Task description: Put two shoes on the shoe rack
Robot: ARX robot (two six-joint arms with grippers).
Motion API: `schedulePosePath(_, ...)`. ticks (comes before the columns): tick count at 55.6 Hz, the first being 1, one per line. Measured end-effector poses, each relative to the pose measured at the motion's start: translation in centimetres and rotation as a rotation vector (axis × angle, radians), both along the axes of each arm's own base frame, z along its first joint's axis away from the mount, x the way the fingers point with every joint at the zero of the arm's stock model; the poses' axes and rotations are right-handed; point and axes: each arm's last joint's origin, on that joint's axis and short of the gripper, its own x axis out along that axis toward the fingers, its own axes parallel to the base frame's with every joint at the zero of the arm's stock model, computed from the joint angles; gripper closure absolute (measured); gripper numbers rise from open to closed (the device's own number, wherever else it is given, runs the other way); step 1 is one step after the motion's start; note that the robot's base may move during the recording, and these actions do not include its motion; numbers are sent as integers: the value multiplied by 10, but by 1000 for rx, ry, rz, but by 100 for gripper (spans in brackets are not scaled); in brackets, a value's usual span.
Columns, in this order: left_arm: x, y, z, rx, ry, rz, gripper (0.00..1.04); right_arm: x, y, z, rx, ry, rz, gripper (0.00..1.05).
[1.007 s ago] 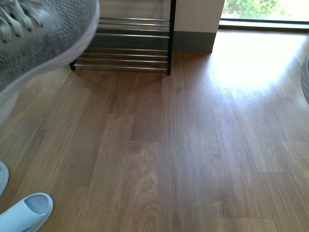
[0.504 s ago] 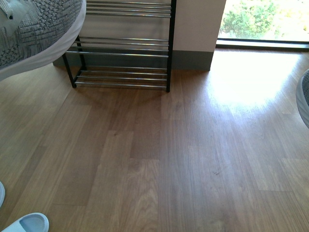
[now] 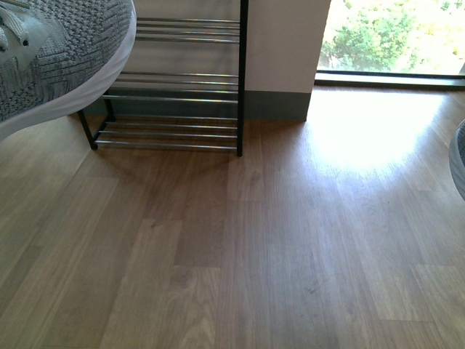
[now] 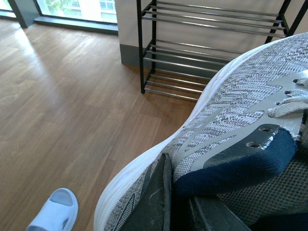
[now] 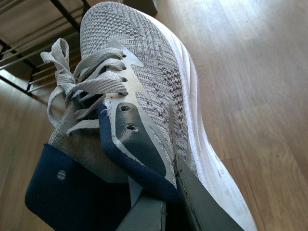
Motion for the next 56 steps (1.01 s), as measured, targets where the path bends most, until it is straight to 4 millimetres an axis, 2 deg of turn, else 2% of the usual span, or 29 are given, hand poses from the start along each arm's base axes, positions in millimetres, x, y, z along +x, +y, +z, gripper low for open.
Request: schedulePosePath(56, 0, 0, 0, 0, 1, 3, 103, 0, 0, 0, 1, -2, 3, 104)
